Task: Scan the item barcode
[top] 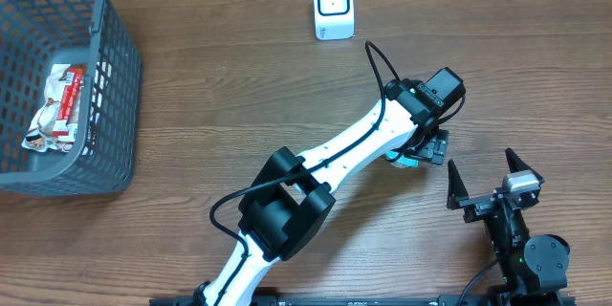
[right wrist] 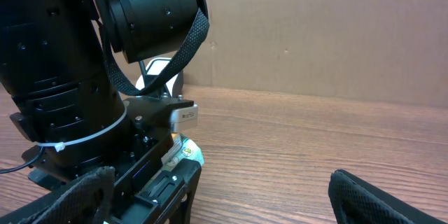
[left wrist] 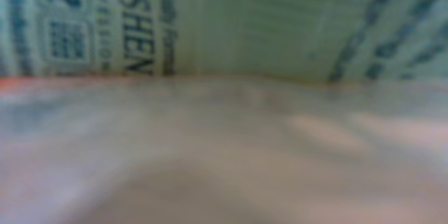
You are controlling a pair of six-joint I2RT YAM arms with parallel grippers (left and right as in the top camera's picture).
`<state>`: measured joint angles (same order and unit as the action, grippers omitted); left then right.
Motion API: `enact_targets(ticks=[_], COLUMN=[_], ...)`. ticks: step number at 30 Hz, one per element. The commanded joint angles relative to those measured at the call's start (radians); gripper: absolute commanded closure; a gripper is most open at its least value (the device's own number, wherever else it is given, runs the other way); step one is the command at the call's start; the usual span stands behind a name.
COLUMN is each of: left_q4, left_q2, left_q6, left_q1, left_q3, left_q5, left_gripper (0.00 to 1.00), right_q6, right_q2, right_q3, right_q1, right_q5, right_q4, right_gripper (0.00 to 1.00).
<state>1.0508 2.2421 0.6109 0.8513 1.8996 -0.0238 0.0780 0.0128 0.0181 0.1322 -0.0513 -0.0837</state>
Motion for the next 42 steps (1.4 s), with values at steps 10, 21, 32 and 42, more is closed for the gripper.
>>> enact_targets(ticks=[10,21,32,42], left_q4=[0.008,0.006,-0.030,-0.034], left_q2=[-0.173,-0.234,-0.195,-0.176], left_q6=[-0.005,-0.051,-0.054,-0.054], left_q1=[0.007,0.005,0.000,0.001], left_q3=[-0.011,-0.011,-0.013,-0.013], left_q5=[0.054,0.104,0.146,0.135], left_gripper=[0.00,0.00,0.14,0.23], right_q6=[0.002,0.002,0.002,0.002], right_q2=[-0.010,-0.010,-0.010,-0.010], right_q3=[-0.010,-0.010,-0.010,-0.010], right_q1=[0.000,0.000,0.000,0.000], right_q5=[0.006,0.006,0.006,0.006], right_q4=[0.003,0.003,0.003,0.003], right_gripper=[0.00,0.00,0.00,0.00])
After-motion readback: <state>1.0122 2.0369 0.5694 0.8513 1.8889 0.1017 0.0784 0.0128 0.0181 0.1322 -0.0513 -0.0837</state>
